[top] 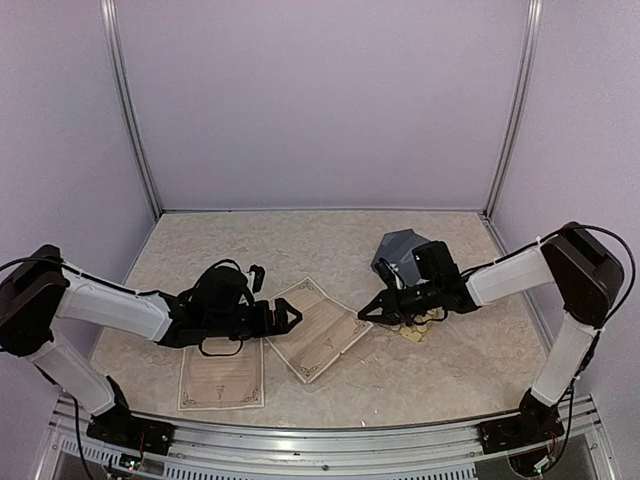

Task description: Place the letter into the envelope and seal it

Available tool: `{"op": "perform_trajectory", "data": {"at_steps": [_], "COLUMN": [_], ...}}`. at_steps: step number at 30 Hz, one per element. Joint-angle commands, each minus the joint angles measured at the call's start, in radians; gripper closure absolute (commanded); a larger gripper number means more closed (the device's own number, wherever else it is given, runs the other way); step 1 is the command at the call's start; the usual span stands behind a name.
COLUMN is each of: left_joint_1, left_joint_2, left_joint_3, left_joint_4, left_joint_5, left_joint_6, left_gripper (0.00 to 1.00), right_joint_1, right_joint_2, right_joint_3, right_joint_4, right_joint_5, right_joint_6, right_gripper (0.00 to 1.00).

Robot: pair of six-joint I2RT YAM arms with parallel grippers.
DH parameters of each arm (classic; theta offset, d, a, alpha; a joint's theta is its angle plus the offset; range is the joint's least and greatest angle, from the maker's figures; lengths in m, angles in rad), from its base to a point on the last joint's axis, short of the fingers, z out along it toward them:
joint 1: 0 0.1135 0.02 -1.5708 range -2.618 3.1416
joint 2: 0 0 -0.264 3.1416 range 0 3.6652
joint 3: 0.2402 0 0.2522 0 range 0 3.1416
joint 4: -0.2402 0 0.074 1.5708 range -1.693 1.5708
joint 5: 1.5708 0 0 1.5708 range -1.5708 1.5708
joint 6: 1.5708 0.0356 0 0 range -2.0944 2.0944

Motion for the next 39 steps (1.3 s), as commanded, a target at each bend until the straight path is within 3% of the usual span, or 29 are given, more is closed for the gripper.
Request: {"op": "perform_trajectory", "data": {"at_steps": [1,17,28,36,38,39], "left_joint_1": [0.001,0.124,0.142,0.109,0.105,0.104], "left_joint_2": [-0.15,-0.401,-0.355,-0.27,-0.271,-0.276], "left_joint_3": [0.035,0.031,0.001,-0.007,-0.018,-0.026], "left_joint_4": [-0.083,-0.16,-0.037,0.053,0.091,0.112], "left_joint_5": [-0.06,0.22,0.331,0.286,0.304,0.312], "left_joint_6": [0.091,0.307,0.433,0.487,0.478,0.471], "left_gripper": [0.01,0.01,0.01,0.01,0.08,0.18], "right_joint_1": [-0.021,0.02,0.035,0.04,0.041,0.041], "right_joint_2": [-0.113,-0.306,-0.387,-0.426,-0.432,-0.434], "right_joint_3": [0.039,0.347,0.351,0.316,0.315,0.312], "right_joint_4": [-0.085,-0.555,-0.534,-0.466,-0.467,-0.467], "right_joint_5": [-0.024,-0.229,-0.299,-0.336,-0.331,-0.328], "right_joint_6": [-0.082,-0.481,-0.452,-0.404,-0.4,-0.399], "right_gripper": [1.0,1.0,1.0,1.0,1.0,1.0]}}
